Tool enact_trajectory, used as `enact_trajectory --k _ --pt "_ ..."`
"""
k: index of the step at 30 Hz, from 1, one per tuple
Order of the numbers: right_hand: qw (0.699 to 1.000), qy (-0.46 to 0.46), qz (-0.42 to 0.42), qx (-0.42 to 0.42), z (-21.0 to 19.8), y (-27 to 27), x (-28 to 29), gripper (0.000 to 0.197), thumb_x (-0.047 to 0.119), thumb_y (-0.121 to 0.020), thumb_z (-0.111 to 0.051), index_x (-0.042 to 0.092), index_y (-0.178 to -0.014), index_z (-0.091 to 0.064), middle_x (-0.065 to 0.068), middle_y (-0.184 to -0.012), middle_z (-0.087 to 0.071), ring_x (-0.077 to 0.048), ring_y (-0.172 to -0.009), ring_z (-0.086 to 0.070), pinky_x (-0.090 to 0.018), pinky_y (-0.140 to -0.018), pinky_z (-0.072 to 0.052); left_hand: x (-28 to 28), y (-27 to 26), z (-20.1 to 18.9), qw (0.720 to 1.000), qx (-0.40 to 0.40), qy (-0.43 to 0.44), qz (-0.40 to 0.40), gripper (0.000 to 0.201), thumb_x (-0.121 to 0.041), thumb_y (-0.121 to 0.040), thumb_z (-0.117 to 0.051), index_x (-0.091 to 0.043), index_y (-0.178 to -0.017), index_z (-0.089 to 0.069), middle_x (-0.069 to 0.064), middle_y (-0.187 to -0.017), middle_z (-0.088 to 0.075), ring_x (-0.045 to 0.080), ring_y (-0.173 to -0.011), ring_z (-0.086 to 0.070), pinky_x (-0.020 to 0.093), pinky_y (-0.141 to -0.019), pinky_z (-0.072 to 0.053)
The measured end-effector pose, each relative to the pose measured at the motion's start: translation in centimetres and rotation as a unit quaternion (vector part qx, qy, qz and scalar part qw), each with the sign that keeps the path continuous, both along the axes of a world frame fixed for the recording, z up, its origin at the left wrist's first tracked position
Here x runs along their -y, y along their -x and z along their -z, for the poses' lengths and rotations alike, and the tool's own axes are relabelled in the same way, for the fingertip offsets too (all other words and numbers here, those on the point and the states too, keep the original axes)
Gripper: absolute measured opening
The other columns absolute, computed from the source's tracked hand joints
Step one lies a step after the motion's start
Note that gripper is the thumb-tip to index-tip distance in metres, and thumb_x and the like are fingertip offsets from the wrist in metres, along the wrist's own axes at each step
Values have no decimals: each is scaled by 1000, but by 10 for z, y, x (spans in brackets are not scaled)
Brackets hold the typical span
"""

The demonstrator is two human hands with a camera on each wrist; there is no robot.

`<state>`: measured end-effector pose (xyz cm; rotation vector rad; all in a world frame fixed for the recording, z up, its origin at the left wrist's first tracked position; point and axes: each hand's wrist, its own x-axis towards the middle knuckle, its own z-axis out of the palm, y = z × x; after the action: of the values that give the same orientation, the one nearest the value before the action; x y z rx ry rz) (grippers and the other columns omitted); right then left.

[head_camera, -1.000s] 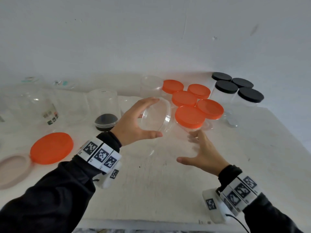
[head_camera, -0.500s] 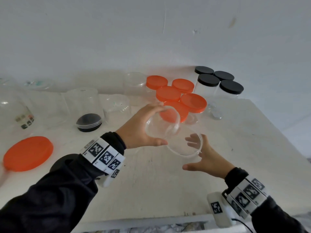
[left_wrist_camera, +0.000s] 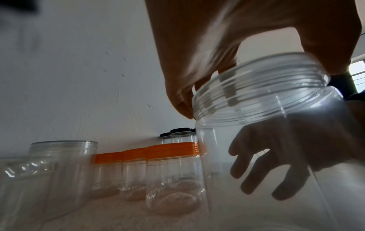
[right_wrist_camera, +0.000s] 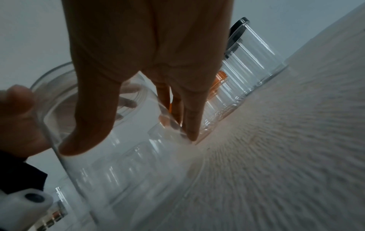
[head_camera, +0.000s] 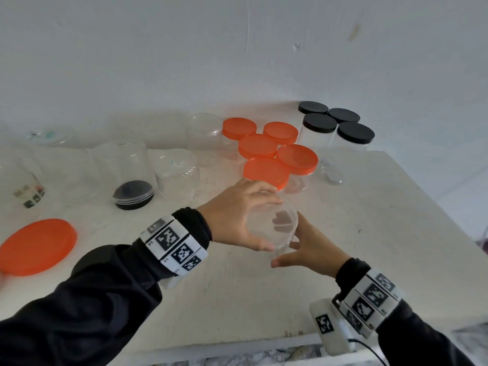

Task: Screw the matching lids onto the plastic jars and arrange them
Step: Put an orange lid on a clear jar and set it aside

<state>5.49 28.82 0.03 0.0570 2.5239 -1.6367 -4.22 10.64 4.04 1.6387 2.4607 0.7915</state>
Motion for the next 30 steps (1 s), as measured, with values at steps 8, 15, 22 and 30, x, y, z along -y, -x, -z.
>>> enact_trajectory --k 8,15,22,30 --pt "1000 -18 -10 5 -2 0 2 89 16 -60 -87 39 -123 -28 21 -122 -43 7 -113 -44 -2 -76 -42 1 3 -10 996 38 79 21 86 -54 -60 -75 -28 -135 -42 -11 -141 -33 7 -127 -24 33 -109 -28" --pt "1000 -21 -6 -6 -1 0 3 83 10 -58 -87 39 -115 -34 16 -120 -46 5 -111 -46 -2 -73 -42 0 -4 -9 997 14 75 -13 85 -50 -58 -81 -30 -131 -43 -12 -133 -35 4 -122 -25 31 -105 -30" --pt "997 -66 -36 12 -1 0 0 96 19 -60 -87 37 -129 -24 16 -128 -39 0 -120 -41 -4 -83 -42 5 -12 -1 997 49 35 -41 102 -51 -56 -82 -29 -141 -29 -11 -144 -26 2 -127 -19 26 -110 -22" --pt "965 -226 -125 -37 -83 10 -7 101 48 -56 -80 43 -138 -21 20 -143 -22 -2 -131 -27 -33 -112 -29 28 -6 34 939 328 -60 -79 137 -55 -36 -83 -35 -142 0 -22 -143 -16 2 -133 -22 20 -108 -26"
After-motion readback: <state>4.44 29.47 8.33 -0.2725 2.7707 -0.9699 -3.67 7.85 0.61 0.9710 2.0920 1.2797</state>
